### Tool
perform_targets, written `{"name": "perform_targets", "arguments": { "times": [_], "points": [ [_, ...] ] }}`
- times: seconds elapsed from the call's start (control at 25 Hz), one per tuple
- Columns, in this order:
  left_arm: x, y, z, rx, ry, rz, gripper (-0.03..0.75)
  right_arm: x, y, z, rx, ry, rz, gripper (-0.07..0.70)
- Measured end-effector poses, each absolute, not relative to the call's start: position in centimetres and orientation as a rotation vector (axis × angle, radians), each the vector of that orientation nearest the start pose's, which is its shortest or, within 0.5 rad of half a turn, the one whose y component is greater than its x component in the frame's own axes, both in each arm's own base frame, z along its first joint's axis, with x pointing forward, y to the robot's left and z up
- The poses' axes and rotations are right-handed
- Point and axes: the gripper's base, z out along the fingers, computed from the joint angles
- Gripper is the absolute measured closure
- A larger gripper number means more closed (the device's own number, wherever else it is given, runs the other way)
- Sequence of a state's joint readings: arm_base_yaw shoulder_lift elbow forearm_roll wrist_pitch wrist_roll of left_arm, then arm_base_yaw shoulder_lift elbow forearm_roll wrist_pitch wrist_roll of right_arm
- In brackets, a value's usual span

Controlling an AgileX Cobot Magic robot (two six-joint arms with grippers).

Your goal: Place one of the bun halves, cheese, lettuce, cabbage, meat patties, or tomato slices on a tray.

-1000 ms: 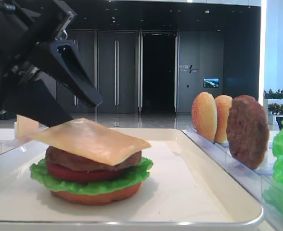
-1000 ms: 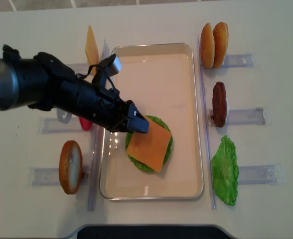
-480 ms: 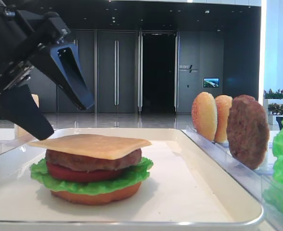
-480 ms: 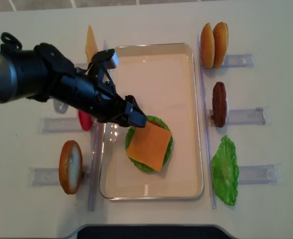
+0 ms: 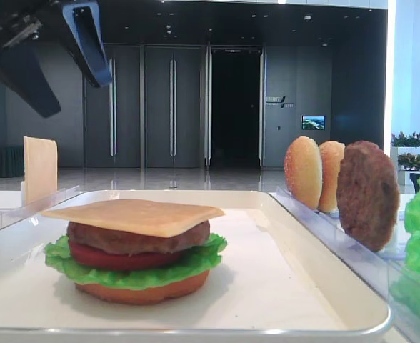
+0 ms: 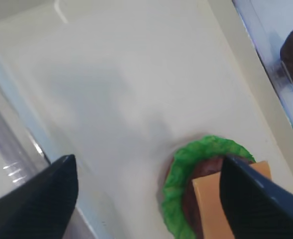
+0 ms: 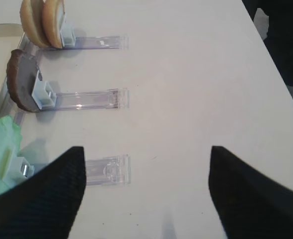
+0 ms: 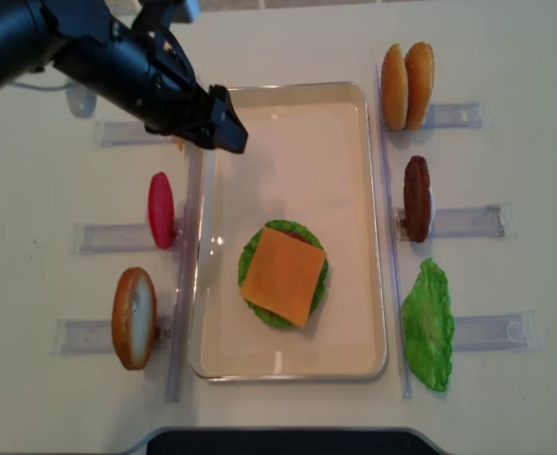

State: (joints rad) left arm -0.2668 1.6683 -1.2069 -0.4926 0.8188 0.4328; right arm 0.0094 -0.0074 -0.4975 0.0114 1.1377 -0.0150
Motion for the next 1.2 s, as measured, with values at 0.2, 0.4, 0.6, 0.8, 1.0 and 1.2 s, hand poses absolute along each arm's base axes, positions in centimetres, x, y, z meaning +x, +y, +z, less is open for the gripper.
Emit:
{"name": "perform_targets", "arguments": {
  "times": [0.2, 0.4, 0.6, 0.8, 1.0, 1.2],
  "points": [
    [33.4, -9.0, 28.6, 0.481, 2.673, -0.394, 0.024, -0.9, 0.1, 27.0, -0.027, 2.116, 0.010, 0.111],
    [33.2, -4.2, 30.0, 0.307, 2.778, -0.170, 0.024, -0.9, 0.1, 27.0, -0.027, 2.116, 0.010, 0.111],
    [32.0, 0.7, 30.5, 0.061, 2.880, 0.094, 0.024, -0.9, 0.1, 27.0, -0.027, 2.116, 0.010, 0.111],
    [31.3, 3.0, 30.4, -0.121, 2.914, 0.252, 0.024, -0.9, 0.1, 27.0, -0.027, 2.116, 0.010, 0.111],
    [29.5, 3.1, 29.4, -0.127, 2.954, 0.285, 0.024, -0.9, 0.1, 27.0, -0.027, 2.116, 0.010, 0.111],
    [25.3, 2.9, 28.9, -0.128, 2.969, 0.280, 0.024, -0.9, 0.1, 27.0, -0.027, 2.116, 0.010, 0.111]
  ]
}}
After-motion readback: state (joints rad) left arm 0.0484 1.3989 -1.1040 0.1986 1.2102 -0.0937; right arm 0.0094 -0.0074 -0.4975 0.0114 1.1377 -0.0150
